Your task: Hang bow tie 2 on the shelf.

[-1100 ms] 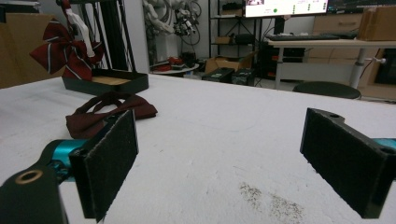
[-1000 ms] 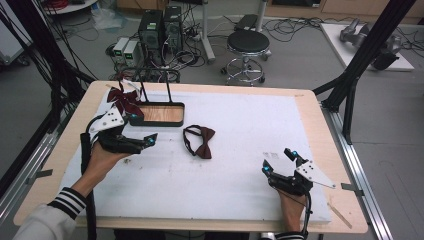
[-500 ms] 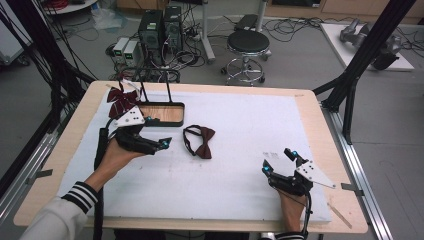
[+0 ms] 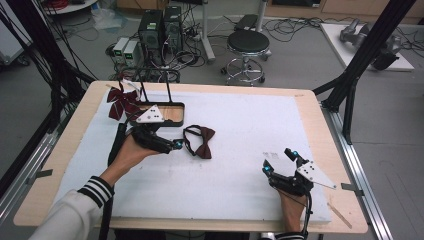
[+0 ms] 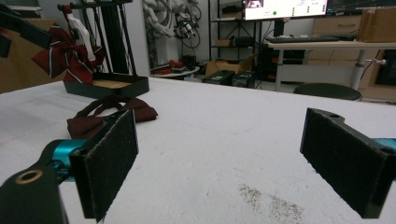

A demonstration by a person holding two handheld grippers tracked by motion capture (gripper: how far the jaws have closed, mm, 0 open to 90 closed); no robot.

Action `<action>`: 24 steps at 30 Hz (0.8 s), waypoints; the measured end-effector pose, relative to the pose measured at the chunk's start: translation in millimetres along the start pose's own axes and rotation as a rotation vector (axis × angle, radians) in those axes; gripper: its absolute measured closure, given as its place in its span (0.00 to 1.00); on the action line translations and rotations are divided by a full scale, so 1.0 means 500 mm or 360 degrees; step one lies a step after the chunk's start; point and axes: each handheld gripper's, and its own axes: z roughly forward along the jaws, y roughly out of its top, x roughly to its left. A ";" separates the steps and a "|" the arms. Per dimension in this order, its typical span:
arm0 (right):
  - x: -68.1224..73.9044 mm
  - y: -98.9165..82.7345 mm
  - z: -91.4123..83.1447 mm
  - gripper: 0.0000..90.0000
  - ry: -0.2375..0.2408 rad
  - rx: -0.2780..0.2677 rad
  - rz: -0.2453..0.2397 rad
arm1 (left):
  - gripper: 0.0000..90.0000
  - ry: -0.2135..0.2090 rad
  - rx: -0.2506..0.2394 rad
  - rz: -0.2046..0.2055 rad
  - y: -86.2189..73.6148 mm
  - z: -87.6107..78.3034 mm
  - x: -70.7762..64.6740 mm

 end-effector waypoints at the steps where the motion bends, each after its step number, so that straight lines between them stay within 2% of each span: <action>1: 0.000 0.000 0.000 0.12 -0.0001 -0.0001 0.0001 | 0.19 0.0000 0.0000 0.0000 0.000 0.000 0.000; 4: 0.000 0.000 0.000 0.12 0.0000 0.0000 0.0001 | 0.19 -0.0002 0.0078 -0.0004 -0.002 0.019 -0.002; 7: 0.000 0.000 0.000 0.12 0.0000 0.0000 0.0002 | 0.19 -0.0004 0.0096 -0.0014 -0.002 0.028 -0.004; 11: 0.000 0.000 0.000 0.12 0.0001 -0.0002 0.0003 | 0.19 -0.0003 0.0171 -0.0023 -0.001 0.051 -0.013; 16: 0.000 0.000 0.000 0.12 0.0001 -0.0003 0.0004 | 0.19 -0.0013 0.0247 -0.0001 0.001 0.076 -0.023; 20: -0.001 0.000 0.000 0.12 0.0002 -0.0007 -0.0001 | 0.19 -0.0003 0.0308 -0.0008 0.001 0.096 -0.029; 24: -0.001 0.000 0.000 0.12 -0.0001 -0.0009 -0.0004 | 0.19 -0.0013 0.0344 -0.0003 0.000 0.112 -0.034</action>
